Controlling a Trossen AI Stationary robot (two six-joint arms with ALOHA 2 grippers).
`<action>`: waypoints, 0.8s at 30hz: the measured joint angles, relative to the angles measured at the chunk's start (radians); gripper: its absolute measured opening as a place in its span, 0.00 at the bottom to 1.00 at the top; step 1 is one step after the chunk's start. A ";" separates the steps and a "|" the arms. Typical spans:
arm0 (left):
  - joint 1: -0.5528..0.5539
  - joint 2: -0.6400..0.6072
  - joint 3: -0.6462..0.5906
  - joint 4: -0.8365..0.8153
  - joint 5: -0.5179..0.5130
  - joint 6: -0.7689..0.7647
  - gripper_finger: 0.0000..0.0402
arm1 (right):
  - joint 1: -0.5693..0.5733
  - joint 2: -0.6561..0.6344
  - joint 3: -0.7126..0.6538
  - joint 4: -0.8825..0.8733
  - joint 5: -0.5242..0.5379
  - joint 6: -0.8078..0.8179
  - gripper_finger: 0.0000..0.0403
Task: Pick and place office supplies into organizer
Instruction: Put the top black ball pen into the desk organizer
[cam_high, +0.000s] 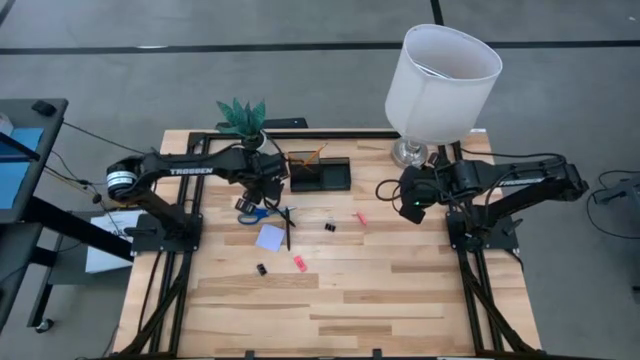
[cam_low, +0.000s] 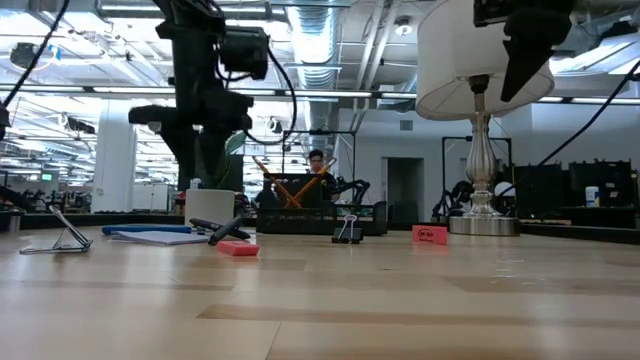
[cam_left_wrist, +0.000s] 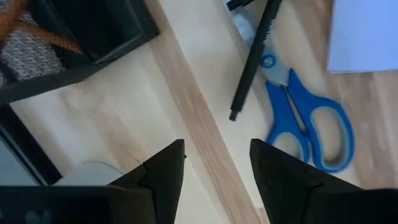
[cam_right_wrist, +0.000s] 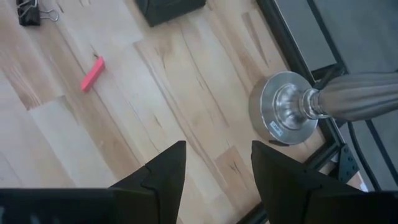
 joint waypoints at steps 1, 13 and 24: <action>0.000 0.013 0.000 -0.002 -0.014 0.002 0.44 | 0.000 0.000 0.000 0.000 0.000 0.000 0.43; -0.001 0.060 0.000 0.002 -0.009 0.012 0.44 | 0.000 0.000 0.000 0.009 0.000 0.000 0.43; -0.005 0.059 0.000 0.021 0.021 0.000 0.44 | 0.000 0.000 0.000 0.017 -0.001 0.000 0.43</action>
